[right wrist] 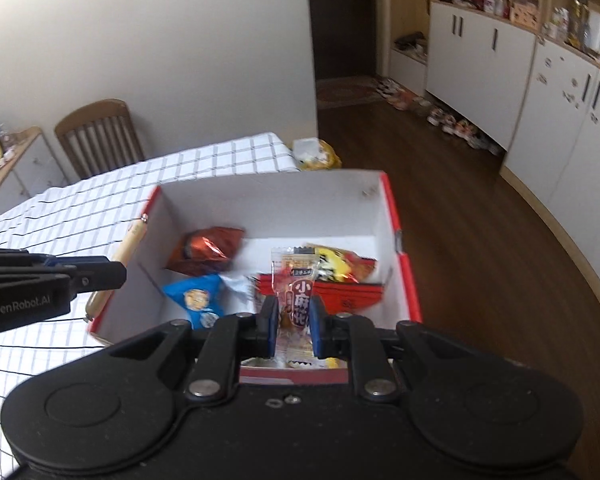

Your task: Organize snacks

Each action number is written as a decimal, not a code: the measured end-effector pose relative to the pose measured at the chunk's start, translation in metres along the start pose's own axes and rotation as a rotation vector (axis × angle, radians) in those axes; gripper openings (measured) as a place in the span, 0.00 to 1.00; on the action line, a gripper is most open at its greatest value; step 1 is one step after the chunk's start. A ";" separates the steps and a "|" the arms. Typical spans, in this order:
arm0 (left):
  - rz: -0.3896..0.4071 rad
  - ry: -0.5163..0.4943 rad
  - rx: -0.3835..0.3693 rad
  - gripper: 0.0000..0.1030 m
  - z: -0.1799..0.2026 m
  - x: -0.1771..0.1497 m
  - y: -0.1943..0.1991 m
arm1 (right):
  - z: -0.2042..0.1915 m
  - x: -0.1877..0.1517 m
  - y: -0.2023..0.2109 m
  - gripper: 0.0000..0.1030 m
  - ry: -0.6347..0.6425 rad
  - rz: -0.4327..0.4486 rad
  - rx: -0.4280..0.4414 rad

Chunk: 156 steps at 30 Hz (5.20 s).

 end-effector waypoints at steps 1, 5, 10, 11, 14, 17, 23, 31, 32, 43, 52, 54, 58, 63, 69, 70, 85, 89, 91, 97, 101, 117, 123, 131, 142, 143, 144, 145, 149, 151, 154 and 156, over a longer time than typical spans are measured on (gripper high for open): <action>-0.008 -0.002 -0.001 0.10 0.001 -0.001 -0.005 | 0.003 -0.002 -0.003 0.13 -0.009 -0.007 -0.001; -0.047 0.003 -0.007 0.10 0.005 -0.003 -0.025 | 0.009 -0.007 -0.013 0.13 -0.005 -0.022 -0.019; -0.067 -0.005 0.010 0.10 0.005 -0.004 -0.046 | 0.005 -0.012 -0.027 0.13 0.008 -0.050 -0.010; -0.069 -0.013 0.014 0.10 0.005 -0.005 -0.050 | 0.004 -0.013 -0.029 0.13 0.011 -0.057 -0.005; -0.089 -0.023 0.032 0.10 0.002 -0.007 -0.062 | -0.001 -0.016 -0.036 0.13 0.027 -0.067 0.014; -0.112 -0.011 0.052 0.10 -0.004 -0.009 -0.073 | -0.005 -0.018 -0.041 0.13 0.031 -0.077 0.032; -0.158 0.002 0.052 0.11 -0.007 -0.018 -0.087 | -0.009 -0.019 -0.055 0.13 0.042 -0.097 0.028; -0.206 0.001 0.050 0.11 -0.008 -0.028 -0.096 | -0.007 -0.021 -0.065 0.17 0.023 -0.115 0.022; -0.208 0.003 0.053 0.11 -0.009 -0.028 -0.097 | -0.007 -0.022 -0.065 0.18 0.019 -0.115 0.021; -0.202 0.019 0.025 0.11 -0.009 -0.032 -0.088 | -0.002 -0.026 -0.056 0.30 -0.015 -0.102 0.026; -0.139 0.014 0.003 0.12 -0.006 -0.027 -0.057 | -0.001 -0.020 -0.033 0.40 -0.016 -0.045 0.032; -0.119 0.016 -0.004 0.12 -0.006 -0.025 -0.048 | -0.001 -0.019 -0.027 0.43 -0.011 -0.029 0.031; -0.074 0.019 -0.011 0.12 -0.005 -0.019 -0.027 | -0.001 -0.015 -0.015 0.49 -0.012 -0.001 0.036; -0.021 0.023 -0.005 0.12 -0.009 -0.014 0.000 | -0.005 -0.011 0.001 0.55 -0.005 0.039 0.051; 0.028 0.012 0.014 0.12 -0.016 -0.015 0.031 | -0.014 -0.009 0.023 0.62 0.021 0.090 0.081; 0.036 0.008 0.019 0.12 -0.017 -0.016 0.035 | -0.015 -0.008 0.027 0.63 0.021 0.097 0.087; 0.127 -0.002 0.007 0.12 -0.017 -0.024 0.096 | -0.033 -0.003 0.084 0.80 0.076 0.254 0.115; 0.148 0.000 -0.001 0.12 -0.016 -0.025 0.107 | -0.037 -0.004 0.095 0.84 0.088 0.278 0.125; 0.163 0.000 -0.008 0.12 -0.015 -0.026 0.112 | -0.039 -0.006 0.100 0.86 0.090 0.288 0.128; 0.210 0.003 -0.002 0.62 -0.017 -0.031 0.128 | -0.044 -0.009 0.111 0.87 0.096 0.306 0.138; 0.248 0.010 -0.002 0.75 -0.019 -0.031 0.136 | -0.049 -0.012 0.118 0.87 0.104 0.317 0.145; 0.282 0.043 -0.052 0.97 -0.012 -0.033 0.147 | -0.052 -0.014 0.139 1.00 0.062 0.388 0.172; 0.276 0.026 -0.028 0.97 -0.009 -0.034 0.147 | -0.043 -0.015 0.141 1.00 0.024 0.396 0.154; 0.282 -0.009 -0.028 0.97 -0.003 -0.032 0.148 | -0.037 -0.018 0.142 1.00 0.000 0.397 0.130; 0.286 -0.021 -0.027 0.97 0.001 -0.028 0.149 | -0.035 -0.017 0.143 1.00 -0.006 0.399 0.125; 0.288 -0.022 -0.027 0.97 0.001 -0.028 0.150 | -0.034 -0.017 0.143 1.00 -0.006 0.399 0.125; 0.288 -0.023 -0.028 0.97 0.001 -0.028 0.150 | -0.034 -0.017 0.143 1.00 -0.006 0.399 0.124; 0.287 -0.023 -0.029 0.97 0.002 -0.027 0.150 | -0.034 -0.017 0.143 1.00 -0.008 0.399 0.124; 0.286 -0.023 -0.030 0.97 0.002 -0.027 0.150 | -0.033 -0.017 0.144 1.00 -0.014 0.396 0.124; 0.287 -0.023 -0.029 0.97 0.002 -0.027 0.150 | -0.034 -0.017 0.145 1.00 -0.014 0.396 0.123; 0.286 -0.021 -0.030 0.97 0.002 -0.028 0.150 | -0.033 -0.017 0.144 1.00 -0.019 0.393 0.123; 0.285 -0.021 -0.030 0.97 0.002 -0.027 0.150 | -0.033 -0.018 0.144 1.00 -0.019 0.392 0.123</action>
Point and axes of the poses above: each gripper's, at about its wrist camera, not at the fingertips, and y roughly against the way its jaws point, z to its right, x to its top, the point moved 6 cm from there along -y, roughly the way its jaws point, and after that the axes turned 8 degrees about z, right-handed, at the moved point
